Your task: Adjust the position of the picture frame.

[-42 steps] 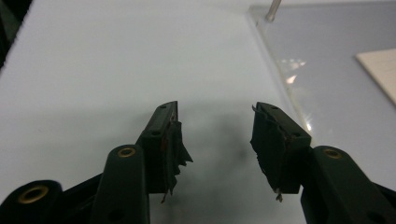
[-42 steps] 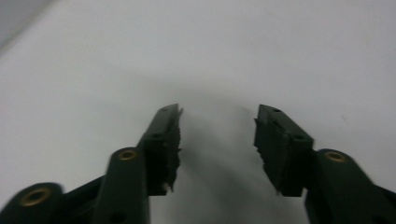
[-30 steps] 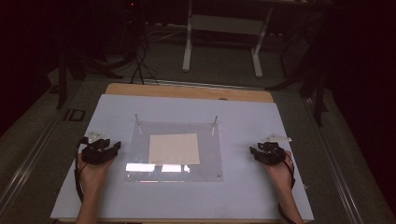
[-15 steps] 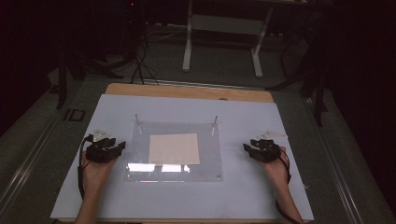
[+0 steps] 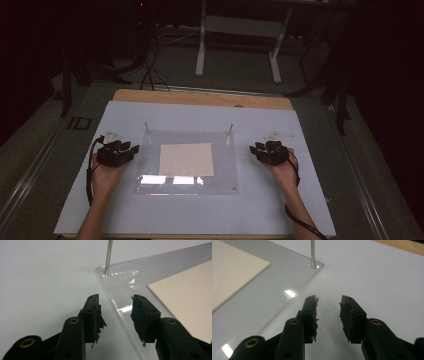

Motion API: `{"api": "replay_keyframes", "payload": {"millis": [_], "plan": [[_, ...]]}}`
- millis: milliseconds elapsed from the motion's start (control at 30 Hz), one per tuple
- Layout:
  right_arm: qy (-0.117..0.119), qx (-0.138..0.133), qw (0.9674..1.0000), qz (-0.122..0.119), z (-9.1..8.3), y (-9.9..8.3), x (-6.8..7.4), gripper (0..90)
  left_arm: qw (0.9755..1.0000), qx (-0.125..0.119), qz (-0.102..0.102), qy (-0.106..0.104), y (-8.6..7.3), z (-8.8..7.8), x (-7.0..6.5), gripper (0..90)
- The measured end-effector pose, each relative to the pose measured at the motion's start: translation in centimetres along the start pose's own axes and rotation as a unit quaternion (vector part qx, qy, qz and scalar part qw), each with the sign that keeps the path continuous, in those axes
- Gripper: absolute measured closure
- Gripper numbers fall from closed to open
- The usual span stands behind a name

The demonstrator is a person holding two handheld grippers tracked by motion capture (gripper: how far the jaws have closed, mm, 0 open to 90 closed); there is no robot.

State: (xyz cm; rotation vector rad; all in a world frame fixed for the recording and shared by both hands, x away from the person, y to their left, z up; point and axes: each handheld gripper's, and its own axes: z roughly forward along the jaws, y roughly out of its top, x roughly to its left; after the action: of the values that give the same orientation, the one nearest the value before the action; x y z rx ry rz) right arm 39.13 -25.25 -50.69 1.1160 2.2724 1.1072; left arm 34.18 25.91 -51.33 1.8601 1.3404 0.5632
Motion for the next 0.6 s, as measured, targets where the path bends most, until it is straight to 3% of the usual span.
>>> {"api": "replay_keyframes", "payload": {"millis": [100,267,467,600], "plan": [[0.008,-0.008,0.9999,0.003,0.7,0.7,0.2,68.1,1.0000,-0.004,0.004,-0.004,0.8,0.4,0.2,60.5],[0.016,-0.010,0.9998,-0.002,1.9,2.0,0.4,69.9,0.9999,-0.009,-0.005,-0.001,2.1,1.6,0.5,63.7],[0.025,-0.010,0.9996,-0.011,3.5,3.6,0.8,70.5,0.9999,-0.009,0.010,0.001,3.6,3.1,0.5,64.1],[0.026,-0.010,0.9995,-0.012,4.7,4.6,1.1,70.8,0.9999,-0.009,0.008,0.005,4.1,4.1,0.5,64.4]]}}
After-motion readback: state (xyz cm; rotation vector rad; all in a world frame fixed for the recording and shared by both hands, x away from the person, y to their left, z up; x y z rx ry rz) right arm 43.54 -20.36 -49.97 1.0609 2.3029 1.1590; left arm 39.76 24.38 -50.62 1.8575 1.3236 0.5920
